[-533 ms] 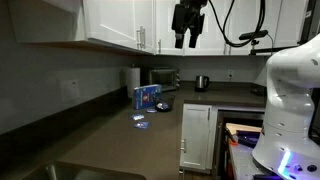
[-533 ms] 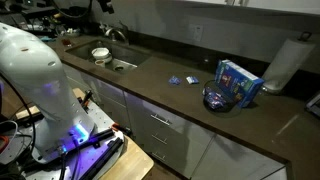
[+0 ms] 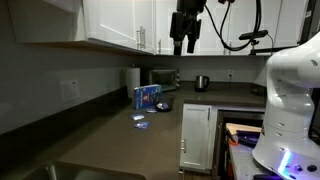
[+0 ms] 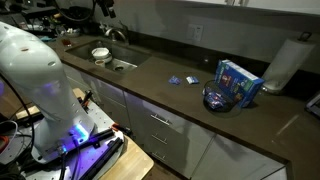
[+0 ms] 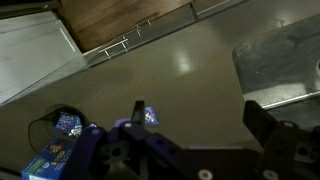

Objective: Pick the sachet and put it in the basket

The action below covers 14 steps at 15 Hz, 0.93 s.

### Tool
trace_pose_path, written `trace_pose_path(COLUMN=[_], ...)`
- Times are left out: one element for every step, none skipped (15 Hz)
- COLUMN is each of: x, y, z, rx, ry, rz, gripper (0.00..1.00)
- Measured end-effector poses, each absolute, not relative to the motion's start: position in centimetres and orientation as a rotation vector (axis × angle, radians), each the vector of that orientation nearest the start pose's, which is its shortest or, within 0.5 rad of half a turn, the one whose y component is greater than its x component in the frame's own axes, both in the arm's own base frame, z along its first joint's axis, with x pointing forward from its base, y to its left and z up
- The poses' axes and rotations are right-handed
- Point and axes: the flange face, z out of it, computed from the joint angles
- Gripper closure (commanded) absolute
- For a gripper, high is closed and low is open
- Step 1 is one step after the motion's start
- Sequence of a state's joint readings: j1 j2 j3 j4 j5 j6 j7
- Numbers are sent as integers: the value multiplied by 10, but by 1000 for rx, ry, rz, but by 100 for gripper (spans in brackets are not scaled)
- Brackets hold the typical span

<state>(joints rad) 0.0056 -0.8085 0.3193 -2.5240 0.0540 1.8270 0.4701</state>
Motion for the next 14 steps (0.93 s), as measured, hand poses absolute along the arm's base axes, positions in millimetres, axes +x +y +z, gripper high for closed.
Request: trace_pose_path(x=[312,320,329,337,346,354,362,368,374,380,384,388,391,395], y=[124,126,128,129,130,130,129,127,124,119,114,109,104,100], z=[517,506,494,482,470,458,447,436,425,414,403,390,378,364], rx=[-3252,-3256,-3258,-3258,-3262,-3263,-3264,-3262,-3263,-3265,-3268,-3272,-3281,-3293], ry=[367,334,300,269,241,220,201,185,170,162,158,156,156,157], rz=[-209,-187,-174,-170,-183,-202,-226,-251,-270,-282,-285,-279,-269,-254], gripper=[0,0,0,0,0,0,0,0,0,0,0,0,0,0])
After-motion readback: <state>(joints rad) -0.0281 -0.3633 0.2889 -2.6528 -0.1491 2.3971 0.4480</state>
